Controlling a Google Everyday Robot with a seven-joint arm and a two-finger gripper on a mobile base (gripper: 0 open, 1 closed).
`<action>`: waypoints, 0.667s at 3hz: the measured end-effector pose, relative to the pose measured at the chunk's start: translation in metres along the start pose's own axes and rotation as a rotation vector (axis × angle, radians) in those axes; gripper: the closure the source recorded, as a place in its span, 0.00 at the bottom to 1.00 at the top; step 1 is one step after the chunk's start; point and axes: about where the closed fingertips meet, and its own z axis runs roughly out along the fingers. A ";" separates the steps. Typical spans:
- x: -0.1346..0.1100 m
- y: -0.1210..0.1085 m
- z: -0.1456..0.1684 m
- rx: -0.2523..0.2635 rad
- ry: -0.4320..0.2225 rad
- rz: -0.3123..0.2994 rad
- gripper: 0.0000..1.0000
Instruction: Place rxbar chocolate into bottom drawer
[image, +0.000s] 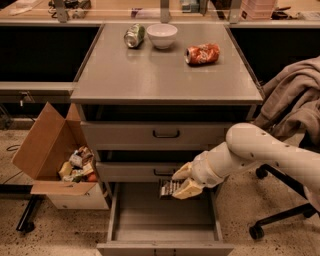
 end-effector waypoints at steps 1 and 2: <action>0.019 -0.003 0.032 0.018 0.004 -0.029 1.00; 0.050 -0.015 0.089 0.023 0.004 -0.071 1.00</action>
Offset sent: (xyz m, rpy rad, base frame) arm 0.0281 0.0337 -0.1891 -0.0020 -0.0870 0.0739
